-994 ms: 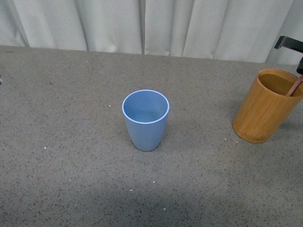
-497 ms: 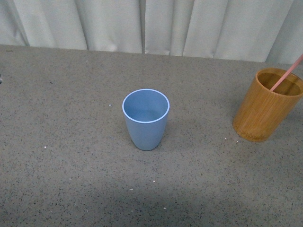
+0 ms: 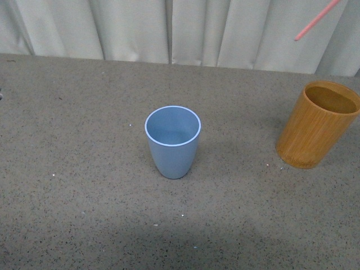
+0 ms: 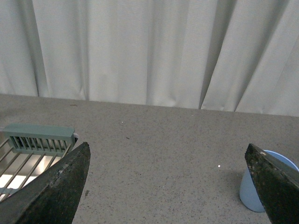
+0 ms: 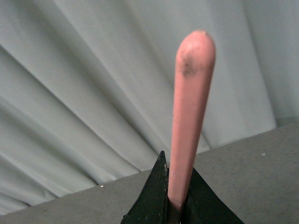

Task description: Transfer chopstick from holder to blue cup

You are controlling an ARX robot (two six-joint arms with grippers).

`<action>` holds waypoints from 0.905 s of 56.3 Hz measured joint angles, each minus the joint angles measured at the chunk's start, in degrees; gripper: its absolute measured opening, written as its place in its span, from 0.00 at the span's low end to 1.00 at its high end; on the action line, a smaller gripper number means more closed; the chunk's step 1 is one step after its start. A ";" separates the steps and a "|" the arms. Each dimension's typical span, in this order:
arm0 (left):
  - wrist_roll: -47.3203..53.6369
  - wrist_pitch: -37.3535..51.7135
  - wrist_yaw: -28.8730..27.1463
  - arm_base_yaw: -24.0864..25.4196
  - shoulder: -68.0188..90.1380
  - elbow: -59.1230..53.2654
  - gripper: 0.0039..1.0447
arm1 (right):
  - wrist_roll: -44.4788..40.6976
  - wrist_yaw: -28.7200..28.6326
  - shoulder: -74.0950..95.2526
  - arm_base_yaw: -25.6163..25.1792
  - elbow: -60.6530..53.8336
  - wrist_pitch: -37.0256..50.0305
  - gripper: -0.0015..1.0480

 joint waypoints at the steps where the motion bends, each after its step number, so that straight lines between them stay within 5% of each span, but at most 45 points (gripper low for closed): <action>1: 0.00 0.00 0.00 0.00 0.00 0.00 0.94 | 0.22 0.02 0.00 0.39 -0.02 0.13 0.02; 27: 0.00 0.00 0.00 0.00 0.00 0.00 0.94 | 8.37 2.10 13.46 13.03 -1.55 9.77 0.02; 51: 0.00 0.00 0.00 0.00 0.00 0.00 0.94 | 9.90 2.49 20.72 14.32 -2.89 12.66 0.02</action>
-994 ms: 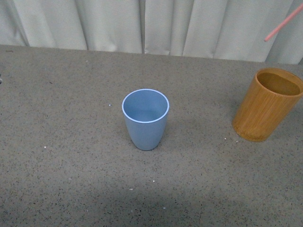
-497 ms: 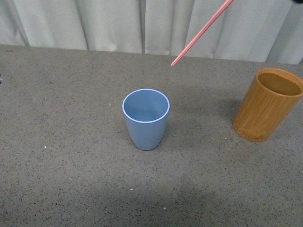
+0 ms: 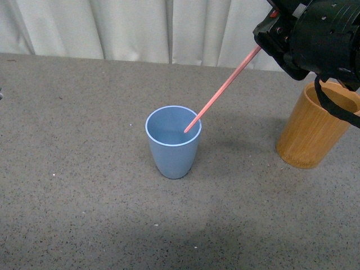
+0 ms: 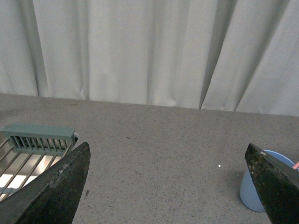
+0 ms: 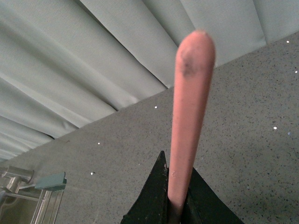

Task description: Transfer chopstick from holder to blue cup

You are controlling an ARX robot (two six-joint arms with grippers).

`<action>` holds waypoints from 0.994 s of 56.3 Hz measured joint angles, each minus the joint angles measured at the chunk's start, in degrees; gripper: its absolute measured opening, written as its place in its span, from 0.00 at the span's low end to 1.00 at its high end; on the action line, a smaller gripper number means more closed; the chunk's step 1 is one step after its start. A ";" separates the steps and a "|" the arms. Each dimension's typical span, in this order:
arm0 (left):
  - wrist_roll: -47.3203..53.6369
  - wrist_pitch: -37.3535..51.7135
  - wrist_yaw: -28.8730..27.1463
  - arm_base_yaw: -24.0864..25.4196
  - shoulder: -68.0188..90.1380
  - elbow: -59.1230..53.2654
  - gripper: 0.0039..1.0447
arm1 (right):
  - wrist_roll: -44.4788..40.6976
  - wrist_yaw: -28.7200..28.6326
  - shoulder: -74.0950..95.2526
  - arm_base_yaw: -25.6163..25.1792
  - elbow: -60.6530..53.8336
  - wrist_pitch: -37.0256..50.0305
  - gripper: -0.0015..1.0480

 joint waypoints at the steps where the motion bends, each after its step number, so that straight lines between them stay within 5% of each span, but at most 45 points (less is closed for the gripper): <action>1: 0.00 0.00 0.00 0.00 0.00 0.00 0.94 | 0.00 0.09 0.00 0.00 0.00 0.00 0.02; 18: 0.00 0.00 0.00 0.00 0.00 0.00 0.94 | -2.03 1.16 -0.02 0.83 0.02 -0.31 0.05; 37: 0.00 0.00 0.00 0.00 0.00 0.00 0.94 | -4.37 0.44 -5.79 1.97 -0.20 -3.39 0.57; 49: 0.00 0.00 0.00 0.00 0.00 0.00 0.94 | -7.56 3.39 -16.15 -1.46 -4.68 -8.74 0.91; 56: 0.00 0.00 -0.02 0.00 0.00 0.00 0.94 | -14.40 4.02 -27.19 -7.61 -12.59 -7.50 0.86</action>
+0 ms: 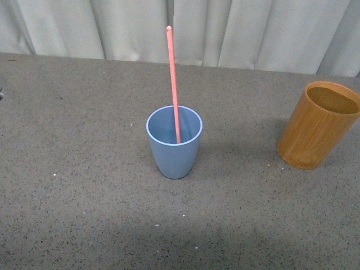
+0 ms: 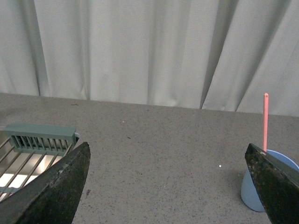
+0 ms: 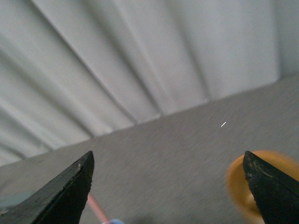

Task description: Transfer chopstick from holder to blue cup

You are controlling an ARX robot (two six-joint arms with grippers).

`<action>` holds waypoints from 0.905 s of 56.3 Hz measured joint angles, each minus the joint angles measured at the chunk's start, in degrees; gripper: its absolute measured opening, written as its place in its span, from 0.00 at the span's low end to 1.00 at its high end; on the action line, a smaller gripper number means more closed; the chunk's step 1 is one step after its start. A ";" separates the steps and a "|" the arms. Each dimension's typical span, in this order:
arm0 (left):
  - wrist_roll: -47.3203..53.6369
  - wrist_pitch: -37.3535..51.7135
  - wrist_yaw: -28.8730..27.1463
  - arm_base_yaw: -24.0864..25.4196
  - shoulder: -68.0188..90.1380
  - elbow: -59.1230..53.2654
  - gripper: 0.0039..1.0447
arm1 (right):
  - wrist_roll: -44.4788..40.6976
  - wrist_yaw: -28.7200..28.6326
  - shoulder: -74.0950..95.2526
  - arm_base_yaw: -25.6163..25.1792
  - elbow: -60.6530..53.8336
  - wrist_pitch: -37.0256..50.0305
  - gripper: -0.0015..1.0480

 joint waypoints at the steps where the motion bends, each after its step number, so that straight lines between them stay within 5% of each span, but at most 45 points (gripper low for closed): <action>1: 0.00 0.00 0.02 0.00 0.00 0.00 0.94 | -0.74 0.11 -1.01 -0.66 -1.09 1.33 0.84; 6: 0.00 0.00 0.02 0.00 0.00 0.00 0.94 | -13.16 -4.79 -11.52 -7.78 -8.87 2.97 0.71; 11: 0.00 0.00 0.02 0.00 0.00 0.00 0.94 | -21.57 -9.68 -28.06 -15.32 -16.96 -7.56 0.55; 20: 0.00 0.00 0.07 0.00 0.00 0.00 0.94 | -26.73 -11.21 -59.14 -16.66 -25.66 -31.02 0.30; 30: 0.00 0.00 0.02 0.00 -0.04 0.00 0.94 | -28.24 -11.28 -71.17 -16.81 -27.04 -34.67 0.01; 41: 0.00 0.00 0.02 0.00 -0.04 0.00 0.94 | -28.41 -11.26 -71.21 -16.81 -27.06 -34.69 0.02; 51: 0.00 0.00 0.02 0.00 -0.04 0.00 0.94 | -28.39 -11.26 -71.21 -16.81 -27.06 -34.69 0.34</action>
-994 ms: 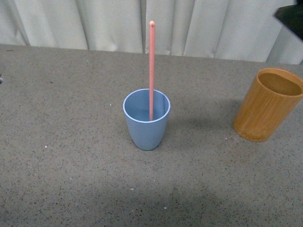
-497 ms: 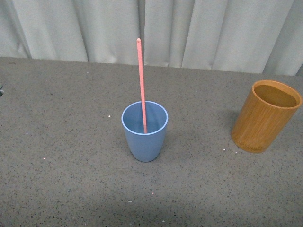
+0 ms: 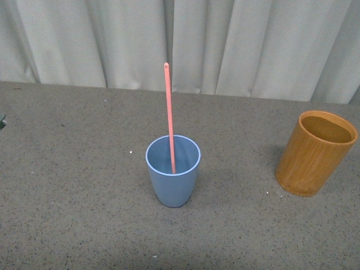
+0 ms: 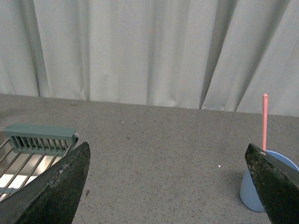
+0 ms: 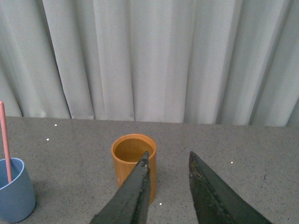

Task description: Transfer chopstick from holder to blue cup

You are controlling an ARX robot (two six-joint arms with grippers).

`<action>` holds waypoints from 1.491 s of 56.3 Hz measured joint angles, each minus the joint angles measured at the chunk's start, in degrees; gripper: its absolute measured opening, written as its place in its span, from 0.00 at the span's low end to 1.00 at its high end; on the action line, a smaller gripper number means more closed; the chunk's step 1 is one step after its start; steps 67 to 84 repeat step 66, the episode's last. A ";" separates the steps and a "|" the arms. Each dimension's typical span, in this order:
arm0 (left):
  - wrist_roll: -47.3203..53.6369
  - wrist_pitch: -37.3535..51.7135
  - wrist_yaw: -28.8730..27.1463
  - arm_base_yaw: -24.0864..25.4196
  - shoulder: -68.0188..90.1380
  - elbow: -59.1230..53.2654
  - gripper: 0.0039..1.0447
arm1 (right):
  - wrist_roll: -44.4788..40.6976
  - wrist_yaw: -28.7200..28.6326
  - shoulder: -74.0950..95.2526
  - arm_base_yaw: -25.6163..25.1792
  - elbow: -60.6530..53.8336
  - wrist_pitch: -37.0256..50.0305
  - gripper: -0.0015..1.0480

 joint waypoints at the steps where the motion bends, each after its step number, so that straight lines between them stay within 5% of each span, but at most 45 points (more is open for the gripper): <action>1: 0.00 0.00 0.00 0.00 0.00 0.00 0.94 | 0.00 0.00 0.00 0.00 0.00 0.00 0.39; 20: 0.00 0.00 0.00 0.00 0.00 0.00 0.94 | 0.02 0.00 0.00 0.00 0.00 0.00 0.92; 84: 0.00 0.00 0.00 0.00 0.00 0.00 0.94 | 0.02 0.00 0.00 0.00 0.00 0.00 0.91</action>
